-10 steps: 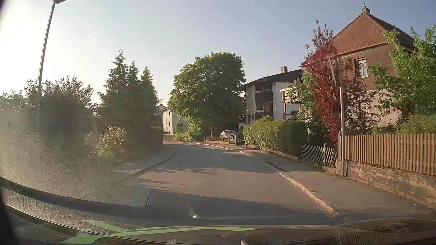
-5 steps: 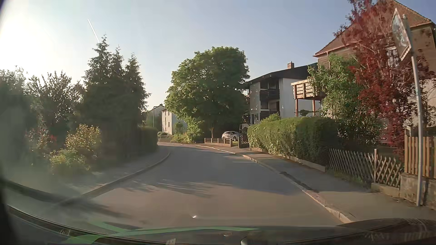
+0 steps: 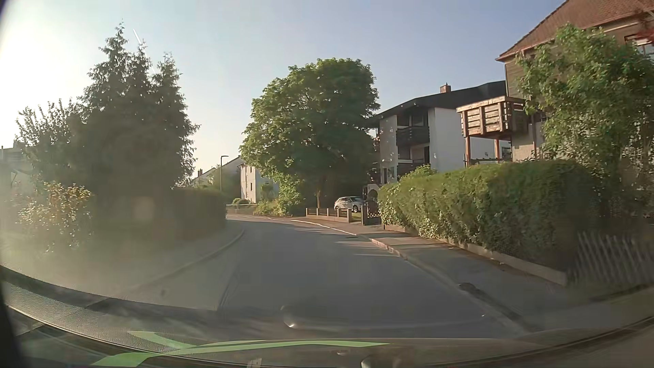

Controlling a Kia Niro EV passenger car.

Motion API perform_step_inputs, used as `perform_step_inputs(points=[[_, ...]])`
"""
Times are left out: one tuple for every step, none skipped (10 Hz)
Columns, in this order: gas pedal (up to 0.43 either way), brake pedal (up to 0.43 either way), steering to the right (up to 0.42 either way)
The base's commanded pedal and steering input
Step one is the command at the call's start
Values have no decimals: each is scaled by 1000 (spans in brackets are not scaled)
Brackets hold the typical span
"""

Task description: Follow the waypoints while adhering to traffic rules and regulations

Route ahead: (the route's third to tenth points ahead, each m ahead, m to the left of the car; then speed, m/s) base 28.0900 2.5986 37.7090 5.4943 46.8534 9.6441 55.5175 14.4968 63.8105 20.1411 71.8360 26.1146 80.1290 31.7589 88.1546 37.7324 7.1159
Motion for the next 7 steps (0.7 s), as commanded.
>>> perform_step_inputs(points=[[20, 0, -16], [20, 0, -16], [20, 0, -16], [20, 0, -16], [20, 0, -16], [20, 0, -20], [20, 0, -26]])
